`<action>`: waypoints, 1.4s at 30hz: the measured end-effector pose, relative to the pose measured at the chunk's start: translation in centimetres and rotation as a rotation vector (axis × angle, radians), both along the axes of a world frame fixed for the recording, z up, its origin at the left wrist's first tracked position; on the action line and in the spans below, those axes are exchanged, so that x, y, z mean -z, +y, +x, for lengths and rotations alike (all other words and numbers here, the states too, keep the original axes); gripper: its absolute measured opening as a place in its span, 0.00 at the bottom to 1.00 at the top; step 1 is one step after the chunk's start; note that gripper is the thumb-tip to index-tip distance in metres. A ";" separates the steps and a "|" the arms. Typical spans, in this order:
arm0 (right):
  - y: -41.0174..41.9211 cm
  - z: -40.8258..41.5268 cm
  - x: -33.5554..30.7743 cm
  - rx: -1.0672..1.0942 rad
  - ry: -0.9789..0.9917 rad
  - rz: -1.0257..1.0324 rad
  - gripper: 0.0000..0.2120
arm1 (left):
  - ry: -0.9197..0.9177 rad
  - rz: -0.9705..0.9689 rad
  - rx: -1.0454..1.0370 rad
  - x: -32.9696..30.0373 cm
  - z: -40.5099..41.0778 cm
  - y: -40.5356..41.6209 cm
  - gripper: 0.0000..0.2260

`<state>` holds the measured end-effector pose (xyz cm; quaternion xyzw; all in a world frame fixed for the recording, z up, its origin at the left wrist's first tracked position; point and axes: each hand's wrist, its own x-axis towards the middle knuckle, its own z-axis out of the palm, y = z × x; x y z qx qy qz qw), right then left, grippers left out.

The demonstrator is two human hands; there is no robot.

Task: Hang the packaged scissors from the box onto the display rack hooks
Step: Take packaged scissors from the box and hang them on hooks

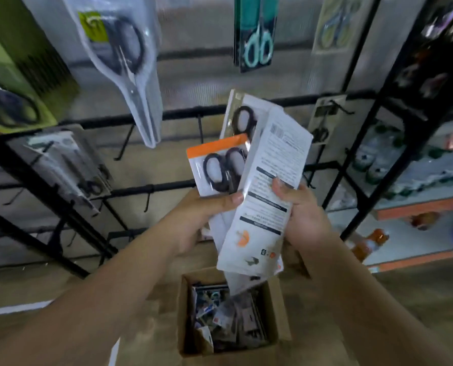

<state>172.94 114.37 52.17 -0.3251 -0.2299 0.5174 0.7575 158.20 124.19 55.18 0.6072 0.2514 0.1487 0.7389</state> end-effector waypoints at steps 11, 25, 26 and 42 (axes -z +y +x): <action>1.5 0.8 -6.2 0.111 -0.104 -0.069 0.28 | -0.096 -0.172 -0.088 -2.1 -1.7 1.3 0.33; 0.6 2.2 -9.9 0.169 -0.321 -0.335 0.15 | -0.123 0.025 -0.383 -3.3 -1.8 1.3 0.20; 0.6 2.4 -10.3 0.201 -0.310 -0.331 0.15 | -0.111 0.023 -0.394 -3.4 -1.9 1.6 0.20; 0.8 1.9 -14.8 0.248 -1.203 0.195 0.10 | -0.101 -0.121 -0.191 -5.3 -1.7 4.0 0.21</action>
